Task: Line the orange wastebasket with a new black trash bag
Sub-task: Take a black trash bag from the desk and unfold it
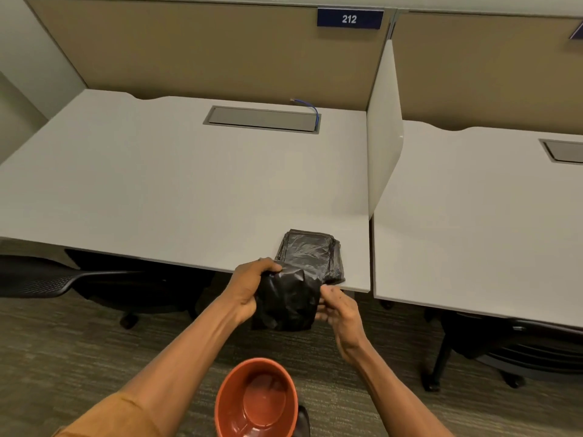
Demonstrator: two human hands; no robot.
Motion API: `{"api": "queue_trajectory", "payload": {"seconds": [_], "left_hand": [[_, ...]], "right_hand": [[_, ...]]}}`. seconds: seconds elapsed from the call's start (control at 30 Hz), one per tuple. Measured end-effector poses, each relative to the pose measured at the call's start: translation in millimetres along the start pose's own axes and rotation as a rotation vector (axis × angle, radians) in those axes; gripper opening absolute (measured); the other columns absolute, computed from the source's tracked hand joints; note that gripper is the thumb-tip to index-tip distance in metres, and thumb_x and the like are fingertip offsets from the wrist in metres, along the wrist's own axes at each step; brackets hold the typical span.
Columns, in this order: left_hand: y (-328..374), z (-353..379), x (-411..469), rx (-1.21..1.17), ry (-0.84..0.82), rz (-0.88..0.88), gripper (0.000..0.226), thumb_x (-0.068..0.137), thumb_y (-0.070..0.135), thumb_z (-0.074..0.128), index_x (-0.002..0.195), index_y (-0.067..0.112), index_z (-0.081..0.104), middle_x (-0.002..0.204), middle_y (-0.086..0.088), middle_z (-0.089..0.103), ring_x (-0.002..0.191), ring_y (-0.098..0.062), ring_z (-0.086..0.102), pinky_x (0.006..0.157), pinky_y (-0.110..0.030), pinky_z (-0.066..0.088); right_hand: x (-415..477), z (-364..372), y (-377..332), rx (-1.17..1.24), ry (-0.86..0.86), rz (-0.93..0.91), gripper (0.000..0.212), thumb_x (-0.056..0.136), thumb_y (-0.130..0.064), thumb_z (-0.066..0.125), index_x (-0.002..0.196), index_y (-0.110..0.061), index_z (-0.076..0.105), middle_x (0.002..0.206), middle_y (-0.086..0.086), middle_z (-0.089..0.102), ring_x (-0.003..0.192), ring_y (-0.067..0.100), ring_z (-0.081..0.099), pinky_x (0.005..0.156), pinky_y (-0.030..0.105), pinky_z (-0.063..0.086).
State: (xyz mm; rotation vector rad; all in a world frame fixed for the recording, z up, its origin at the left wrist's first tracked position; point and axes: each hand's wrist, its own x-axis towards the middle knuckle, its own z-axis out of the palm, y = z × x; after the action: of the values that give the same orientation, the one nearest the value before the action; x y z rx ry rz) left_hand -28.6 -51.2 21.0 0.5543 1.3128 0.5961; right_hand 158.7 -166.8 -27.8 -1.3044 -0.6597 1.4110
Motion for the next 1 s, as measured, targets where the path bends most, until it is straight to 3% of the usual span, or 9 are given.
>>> {"api": "queue_trajectory", "payload": {"seconds": [0.13, 0.27, 0.33, 0.43, 0.57, 0.63, 0.7, 0.93, 1.0], "left_hand": [[-12.0, -19.6, -29.1, 0.089, -0.011, 0.173, 0.023, 0.063, 0.003, 0.073, 0.052, 0.022, 0.066, 0.061, -0.001, 0.062, 0.067, -0.017, 0.061, 0.079, -0.038, 0.052], [-24.6, -48.3, -60.3, 0.193, -0.107, 0.299, 0.023, 0.055, -0.001, 0.066, 0.050, 0.021, 0.062, 0.056, 0.003, 0.058, 0.055, -0.009, 0.056, 0.057, -0.023, 0.048], [-33.4, -62.7, -73.5, 0.261, -0.125, 0.337, 0.023, 0.054, -0.003, 0.064, 0.056, 0.019, 0.068, 0.060, 0.002, 0.062, 0.058, -0.007, 0.058, 0.057, -0.022, 0.048], [-49.7, -84.2, -94.6, 0.300, -0.138, 0.350, 0.036, 0.055, -0.007, 0.065, 0.079, 0.015, 0.080, 0.071, 0.000, 0.075, 0.068, -0.009, 0.069, 0.062, -0.022, 0.055], [-64.5, -113.1, -118.4, 0.125, -0.125, 0.258, 0.053, 0.069, 0.003, 0.087, 0.119, -0.005, 0.070, 0.110, -0.027, 0.083, 0.098, -0.039, 0.082, 0.081, -0.038, 0.069], [-66.1, -121.7, -132.1, -0.026, -0.119, 0.178, 0.048, 0.089, 0.027, 0.087, 0.122, -0.005, 0.074, 0.118, -0.029, 0.081, 0.107, -0.040, 0.082, 0.090, -0.043, 0.069], [-65.0, -130.5, -145.9, -0.051, -0.086, 0.122, 0.049, 0.106, 0.042, 0.069, 0.123, -0.002, 0.079, 0.120, -0.025, 0.082, 0.112, -0.038, 0.081, 0.097, -0.045, 0.066], [-68.2, -170.6, -193.1, -0.053, 0.051, 0.049, 0.027, 0.107, 0.021, 0.066, 0.109, 0.002, 0.086, 0.109, -0.025, 0.084, 0.102, -0.042, 0.083, 0.076, -0.043, 0.070], [-72.8, -184.7, -199.2, -0.065, 0.097, 0.085, 0.026, 0.108, 0.019, 0.066, 0.110, 0.001, 0.085, 0.108, -0.024, 0.085, 0.104, -0.042, 0.082, 0.086, -0.047, 0.068]], "right_hand": [[-15.8, 14.6, 7.5, -0.041, -0.011, 0.022, 0.054, 0.091, -0.058, 0.065, 0.105, -0.006, 0.070, 0.090, 0.004, 0.076, 0.082, 0.022, 0.073, 0.071, 0.036, 0.060], [-27.3, 37.0, 9.9, 0.055, -0.001, 0.057, 0.064, 0.093, -0.064, 0.061, 0.113, -0.004, 0.073, 0.093, 0.008, 0.078, 0.082, 0.023, 0.072, 0.069, 0.034, 0.060], [-32.6, 51.1, 7.0, 0.129, 0.015, 0.080, 0.052, 0.092, -0.060, 0.068, 0.111, -0.013, 0.078, 0.092, 0.005, 0.080, 0.082, 0.021, 0.074, 0.069, 0.033, 0.060], [-39.1, 71.2, 7.8, 0.119, 0.068, 0.079, 0.037, 0.084, -0.028, 0.089, 0.112, -0.008, 0.077, 0.108, 0.015, 0.082, 0.099, 0.033, 0.080, 0.073, 0.032, 0.064], [-56.1, 93.6, 12.8, 0.015, 0.059, -0.019, 0.030, 0.084, -0.001, 0.085, 0.113, -0.009, 0.079, 0.108, 0.013, 0.083, 0.103, 0.030, 0.080, 0.084, 0.035, 0.064], [-68.5, 104.9, 13.7, -0.089, 0.021, -0.086, 0.026, 0.085, 0.002, 0.084, 0.107, -0.011, 0.081, 0.104, 0.012, 0.083, 0.100, 0.026, 0.079, 0.087, 0.037, 0.062], [-81.8, 117.3, 16.3, -0.182, -0.004, -0.152, 0.025, 0.085, 0.008, 0.079, 0.102, -0.010, 0.081, 0.102, 0.013, 0.082, 0.097, 0.019, 0.077, 0.089, 0.035, 0.060], [-140.7, 164.8, 29.3, -0.169, 0.048, -0.230, 0.029, 0.089, 0.011, 0.072, 0.098, -0.015, 0.083, 0.095, 0.004, 0.082, 0.091, 0.015, 0.076, 0.080, 0.024, 0.058], [-156.1, 177.6, 35.8, -0.069, 0.140, -0.242, 0.026, 0.090, 0.009, 0.073, 0.093, -0.014, 0.084, 0.087, 0.003, 0.081, 0.085, 0.013, 0.075, 0.075, 0.022, 0.057]]}}
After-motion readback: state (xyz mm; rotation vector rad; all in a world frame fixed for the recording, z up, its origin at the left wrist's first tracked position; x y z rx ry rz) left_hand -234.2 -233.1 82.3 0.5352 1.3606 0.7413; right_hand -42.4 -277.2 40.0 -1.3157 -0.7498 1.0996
